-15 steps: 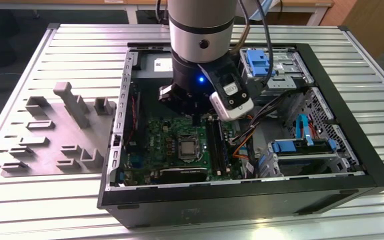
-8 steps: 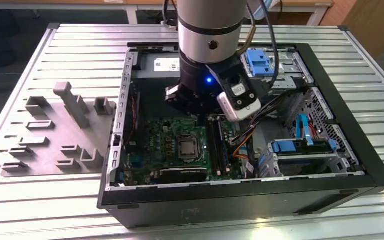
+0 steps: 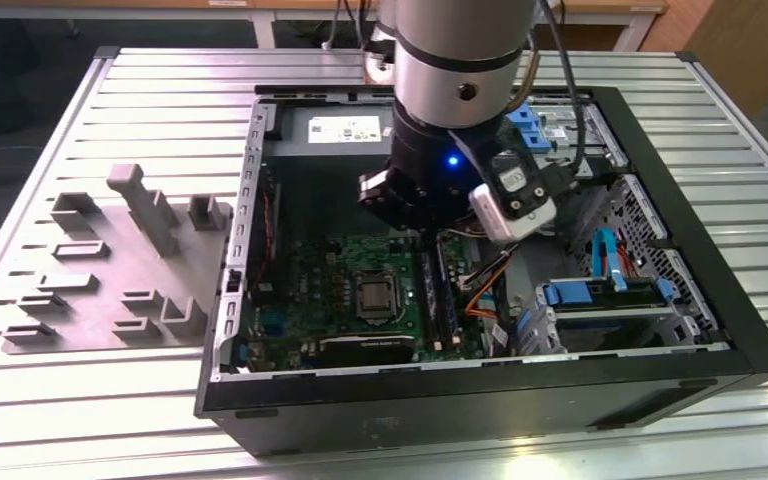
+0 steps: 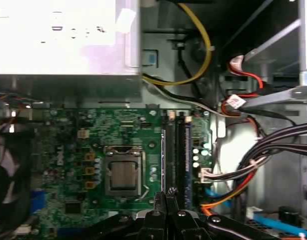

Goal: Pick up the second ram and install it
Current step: 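Insert the second ram into the second slot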

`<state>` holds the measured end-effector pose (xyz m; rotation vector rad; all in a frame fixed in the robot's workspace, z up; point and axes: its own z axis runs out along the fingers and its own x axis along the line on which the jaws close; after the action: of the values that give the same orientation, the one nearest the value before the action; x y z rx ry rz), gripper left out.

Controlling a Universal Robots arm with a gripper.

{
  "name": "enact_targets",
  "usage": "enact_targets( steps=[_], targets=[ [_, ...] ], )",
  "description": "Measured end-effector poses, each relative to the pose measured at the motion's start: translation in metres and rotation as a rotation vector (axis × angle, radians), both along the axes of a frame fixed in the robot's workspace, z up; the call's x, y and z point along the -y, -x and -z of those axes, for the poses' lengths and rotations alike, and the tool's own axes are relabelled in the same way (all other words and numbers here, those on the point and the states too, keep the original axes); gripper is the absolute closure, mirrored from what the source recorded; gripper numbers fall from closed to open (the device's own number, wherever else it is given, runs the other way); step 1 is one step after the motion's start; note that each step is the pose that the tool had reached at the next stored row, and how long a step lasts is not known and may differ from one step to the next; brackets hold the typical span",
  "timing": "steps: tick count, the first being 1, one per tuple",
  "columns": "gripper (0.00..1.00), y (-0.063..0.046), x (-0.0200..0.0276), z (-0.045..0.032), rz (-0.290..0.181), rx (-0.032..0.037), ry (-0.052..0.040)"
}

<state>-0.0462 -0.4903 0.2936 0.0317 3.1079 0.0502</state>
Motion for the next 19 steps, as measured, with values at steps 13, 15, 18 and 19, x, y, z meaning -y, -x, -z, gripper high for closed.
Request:
enact_targets(
  steps=[13,15,18,19],
  targets=[
    [0.88,-0.016,0.0000,0.0093,0.000,0.0000,0.0000],
    [0.88,-0.016,0.0000,0.0129,0.000,-0.0001,0.0000],
    [0.88,-0.016,0.0000,0.0184,0.000,0.0000,-0.0002],
    [0.88,-0.016,0.0000,0.0198,0.000,-0.0001,0.0001]
  ],
)
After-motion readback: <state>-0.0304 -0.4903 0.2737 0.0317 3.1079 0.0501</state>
